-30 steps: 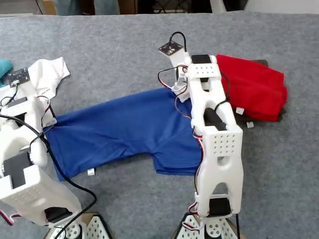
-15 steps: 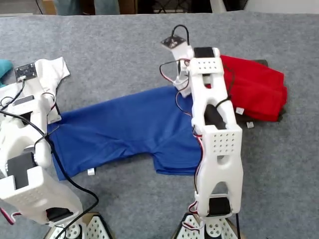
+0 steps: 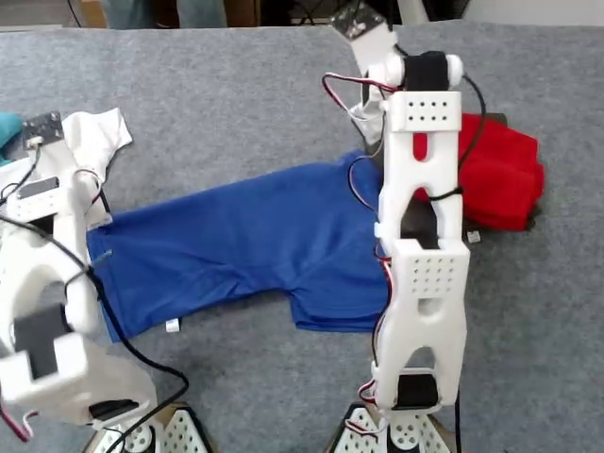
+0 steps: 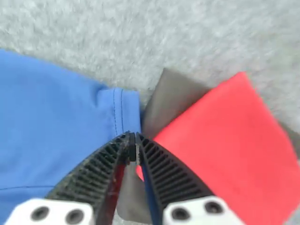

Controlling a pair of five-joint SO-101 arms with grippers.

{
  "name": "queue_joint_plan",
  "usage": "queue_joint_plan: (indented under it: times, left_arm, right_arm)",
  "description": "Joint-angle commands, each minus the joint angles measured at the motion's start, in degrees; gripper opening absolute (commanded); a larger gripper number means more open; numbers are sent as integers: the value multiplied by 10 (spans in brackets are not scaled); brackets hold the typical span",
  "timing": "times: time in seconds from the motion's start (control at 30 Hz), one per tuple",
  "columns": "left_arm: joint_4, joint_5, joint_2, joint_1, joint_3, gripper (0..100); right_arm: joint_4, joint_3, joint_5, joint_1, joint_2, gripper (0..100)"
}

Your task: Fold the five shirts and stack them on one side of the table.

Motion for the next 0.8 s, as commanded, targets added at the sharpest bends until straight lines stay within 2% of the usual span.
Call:
queue_joint_plan:
  times: [0.0,0.2,0.33,0.43,0.63,0.77]
  left_arm:
    - [47,0,-135,0,14,29]
    - [76,-16,-341,0,131,29]
    - [48,-34,-389,-3,212,30]
    - [-11,-34,-379,-3,263,31]
    - [-141,-30,-313,0,313,30]
    - [-190,-30,-227,0,310,30]
  right_arm:
    - [5,43,4,-7,-118,15]
    - [2,348,129,-37,-364,15]
    - [1,562,210,-59,-509,18]
    - [-3,708,246,-80,-605,55]
    - [-4,962,310,-137,-782,230]
    - [-26,1103,332,-170,-848,243]
